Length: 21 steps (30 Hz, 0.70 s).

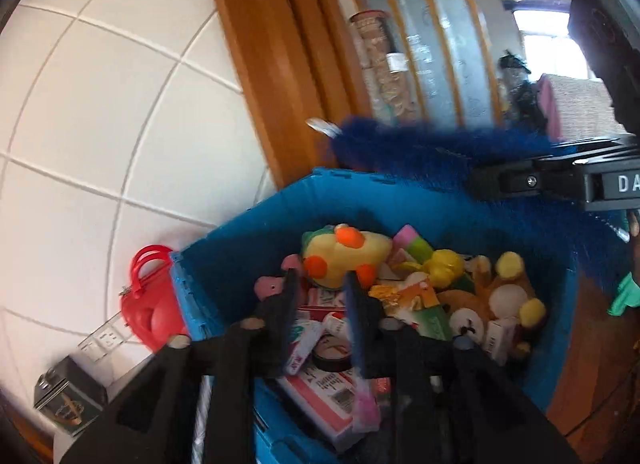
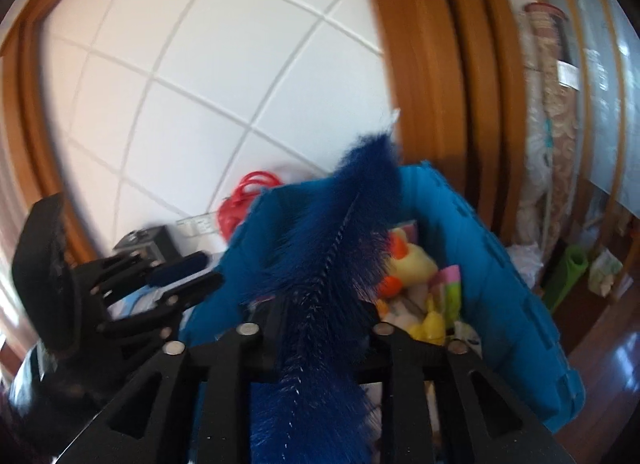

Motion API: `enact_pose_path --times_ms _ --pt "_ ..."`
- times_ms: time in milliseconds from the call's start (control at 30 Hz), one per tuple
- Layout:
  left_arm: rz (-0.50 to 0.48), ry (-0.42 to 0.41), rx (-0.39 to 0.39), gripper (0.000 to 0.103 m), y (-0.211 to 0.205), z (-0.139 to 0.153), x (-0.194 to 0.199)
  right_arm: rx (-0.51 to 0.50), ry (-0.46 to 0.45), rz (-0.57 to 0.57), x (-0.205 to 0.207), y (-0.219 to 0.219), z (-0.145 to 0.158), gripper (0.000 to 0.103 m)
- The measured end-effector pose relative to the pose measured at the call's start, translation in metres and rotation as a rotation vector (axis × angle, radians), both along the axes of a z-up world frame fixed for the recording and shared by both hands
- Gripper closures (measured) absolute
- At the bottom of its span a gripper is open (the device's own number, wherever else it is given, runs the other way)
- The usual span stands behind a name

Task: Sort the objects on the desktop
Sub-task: 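Carry the feather duster and ointment tube into the blue crate and release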

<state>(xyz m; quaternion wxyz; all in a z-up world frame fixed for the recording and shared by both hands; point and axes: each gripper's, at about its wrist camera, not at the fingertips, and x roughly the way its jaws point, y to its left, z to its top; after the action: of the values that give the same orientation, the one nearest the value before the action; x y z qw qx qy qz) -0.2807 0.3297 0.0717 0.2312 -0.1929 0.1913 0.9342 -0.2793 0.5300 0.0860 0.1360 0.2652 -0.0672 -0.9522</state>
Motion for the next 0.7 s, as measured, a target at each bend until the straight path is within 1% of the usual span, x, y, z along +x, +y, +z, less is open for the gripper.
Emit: enact_pose_path --times_ms 33,67,100,133,400,467,633,700 --pt "0.023 -0.004 -0.006 0.043 0.002 0.0 -0.003 -0.001 -0.011 -0.016 -0.006 0.003 -0.001 0.031" --pt "0.046 -0.01 -0.016 0.018 0.005 0.0 -0.005 0.005 -0.031 -0.04 -0.013 0.006 -0.002 0.005" --pt "0.062 -0.008 -0.022 0.011 0.007 0.0 -0.006 0.006 -0.029 -0.066 -0.016 0.009 -0.002 0.003" --pt "0.065 -0.002 -0.017 0.011 0.007 0.001 -0.006 0.007 -0.016 -0.081 -0.015 0.012 -0.001 0.004" --pt "0.121 0.02 -0.008 0.011 0.003 0.001 -0.004 -0.029 0.024 -0.074 0.004 0.016 -0.002 0.003" --pt "0.128 0.023 -0.004 0.011 0.001 0.002 -0.002 -0.039 0.029 -0.066 0.007 0.015 -0.001 0.001" --pt "0.159 0.033 0.001 0.011 -0.006 0.003 0.003 -0.05 0.029 -0.04 0.012 0.007 0.0 0.001" --pt "0.17 0.036 0.008 0.011 -0.012 0.003 0.004 -0.07 0.025 -0.027 0.014 0.005 -0.002 0.001"
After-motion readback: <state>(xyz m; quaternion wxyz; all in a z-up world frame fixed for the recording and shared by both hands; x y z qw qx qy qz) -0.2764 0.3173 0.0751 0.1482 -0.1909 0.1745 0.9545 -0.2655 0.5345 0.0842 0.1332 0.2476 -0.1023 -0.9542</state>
